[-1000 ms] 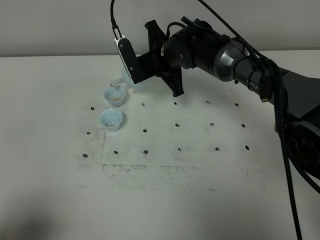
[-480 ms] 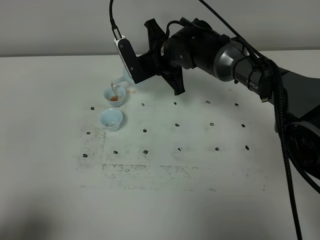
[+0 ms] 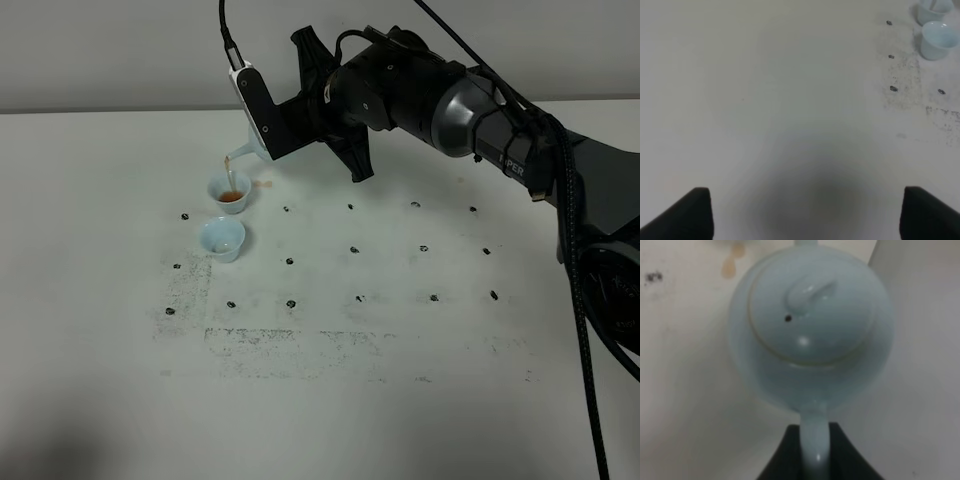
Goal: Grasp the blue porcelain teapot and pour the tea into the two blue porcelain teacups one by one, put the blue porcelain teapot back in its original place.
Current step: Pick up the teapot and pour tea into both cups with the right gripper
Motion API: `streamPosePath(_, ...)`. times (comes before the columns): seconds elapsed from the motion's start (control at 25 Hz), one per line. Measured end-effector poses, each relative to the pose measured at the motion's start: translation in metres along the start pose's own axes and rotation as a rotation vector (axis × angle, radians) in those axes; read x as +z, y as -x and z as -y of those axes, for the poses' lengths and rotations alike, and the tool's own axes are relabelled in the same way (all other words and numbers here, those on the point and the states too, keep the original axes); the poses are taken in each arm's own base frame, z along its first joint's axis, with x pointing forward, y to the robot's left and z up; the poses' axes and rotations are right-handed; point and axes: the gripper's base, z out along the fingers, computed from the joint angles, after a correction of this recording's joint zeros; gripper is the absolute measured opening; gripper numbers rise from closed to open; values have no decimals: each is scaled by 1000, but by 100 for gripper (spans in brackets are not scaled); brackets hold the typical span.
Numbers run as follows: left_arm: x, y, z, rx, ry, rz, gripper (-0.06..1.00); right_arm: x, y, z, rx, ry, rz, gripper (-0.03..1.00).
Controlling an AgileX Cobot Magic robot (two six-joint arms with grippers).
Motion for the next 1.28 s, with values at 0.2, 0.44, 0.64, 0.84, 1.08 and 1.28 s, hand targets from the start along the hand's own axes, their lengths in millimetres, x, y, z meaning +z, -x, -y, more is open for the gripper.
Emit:
streamPosePath(0.2, 0, 0, 0, 0, 0, 0, 72, -3, -1, 2, -7, -8, -6, 5)
streamPosePath(0.44, 0, 0, 0, 0, 0, 0, 72, -5, -1, 3, -7, -6, -7, 5)
streamPosePath(0.64, 0, 0, 0, 0, 0, 0, 72, -5, -1, 3, -7, -3, -7, 5)
streamPosePath(0.84, 0, 0, 0, -1, 0, 0, 72, -5, -1, 2, -8, -1, -8, 5)
streamPosePath(1.08, 0, 0, 0, -1, 0, 0, 72, -5, -1, 2, -9, -2, -9, 5)
streamPosePath(1.28, 0, 0, 0, -1, 0, 0, 72, -5, -1, 2, -9, -2, -9, 5)
